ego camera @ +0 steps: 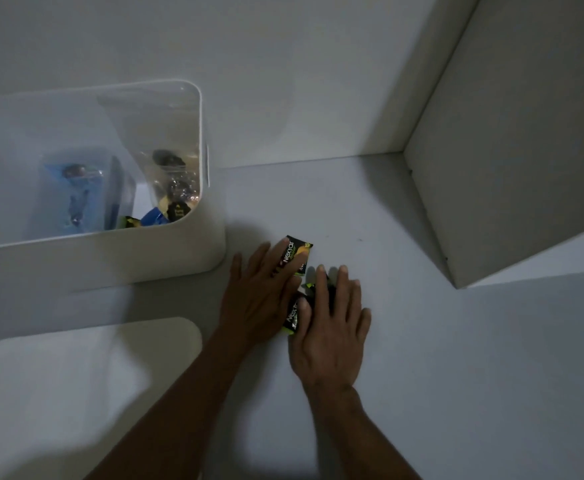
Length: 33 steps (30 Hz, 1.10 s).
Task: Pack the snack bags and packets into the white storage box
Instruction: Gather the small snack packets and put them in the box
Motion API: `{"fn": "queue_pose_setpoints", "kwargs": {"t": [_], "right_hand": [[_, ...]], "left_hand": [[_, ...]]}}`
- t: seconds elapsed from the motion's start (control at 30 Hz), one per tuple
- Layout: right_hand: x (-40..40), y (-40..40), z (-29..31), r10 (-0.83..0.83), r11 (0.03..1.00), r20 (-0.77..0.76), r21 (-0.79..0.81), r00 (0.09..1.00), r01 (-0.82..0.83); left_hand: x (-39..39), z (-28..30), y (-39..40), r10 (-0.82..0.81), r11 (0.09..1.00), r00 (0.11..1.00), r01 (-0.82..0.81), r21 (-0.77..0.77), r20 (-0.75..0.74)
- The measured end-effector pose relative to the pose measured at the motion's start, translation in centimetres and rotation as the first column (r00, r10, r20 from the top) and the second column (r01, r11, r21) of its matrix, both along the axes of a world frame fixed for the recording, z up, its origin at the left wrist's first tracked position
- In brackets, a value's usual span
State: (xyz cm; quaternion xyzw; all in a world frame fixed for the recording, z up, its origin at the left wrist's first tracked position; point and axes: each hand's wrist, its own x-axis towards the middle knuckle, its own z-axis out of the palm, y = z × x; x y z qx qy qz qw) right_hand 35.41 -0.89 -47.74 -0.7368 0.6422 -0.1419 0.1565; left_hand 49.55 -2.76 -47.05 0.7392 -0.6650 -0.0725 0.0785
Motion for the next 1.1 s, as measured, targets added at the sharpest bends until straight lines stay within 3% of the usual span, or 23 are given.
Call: {"fn": "queue_pose_setpoints", "kwargs": {"t": [0.17,0.27,0.37,0.47,0.67,0.83,0.97,1.1], "right_hand": [[-0.7,-3.0,0.0,0.060,0.998,-0.060,-0.015,0.996,-0.061],[-1.1,-3.9,0.4,0.067,0.997,-0.024,-0.031,0.998,-0.067],[-1.4,-3.1,0.8,0.204,0.979,0.017,-0.009,0.979,-0.204],[-1.7,-2.3,0.4,0.330,0.941,-0.050,-0.058,0.943,-0.333],[-1.8,-2.9,-0.2,0.219,0.965,0.002,-0.149,0.976,-0.216],[-1.8,-3.9,-0.2,0.237,0.933,-0.054,-0.264,0.970,-0.243],[-1.6,-4.0,-0.3,0.214,0.908,-0.098,-0.347,0.972,-0.235],[-1.6,-3.6,-0.2,0.200,0.920,-0.075,-0.328,0.977,-0.214]], "left_hand": [[-0.1,-0.1,-0.6,0.026,0.998,0.998,-0.022,-0.066,0.057],[-0.8,-0.3,0.0,0.129,0.978,0.991,-0.124,-0.169,0.022],[-1.2,-0.8,1.4,0.226,0.949,0.974,-0.228,-0.217,-0.037],[-1.6,-0.9,2.5,0.286,0.921,0.953,-0.301,-0.247,-0.098],[-2.6,-0.8,4.6,0.429,0.850,0.898,-0.436,-0.297,-0.092],[-3.5,-0.7,4.9,0.433,0.878,0.895,-0.393,-0.273,0.107],[-3.8,-1.1,5.0,0.459,0.864,0.880,-0.409,-0.294,0.125],[-4.2,-1.5,5.3,0.431,0.855,0.895,-0.366,-0.366,0.112]]}}
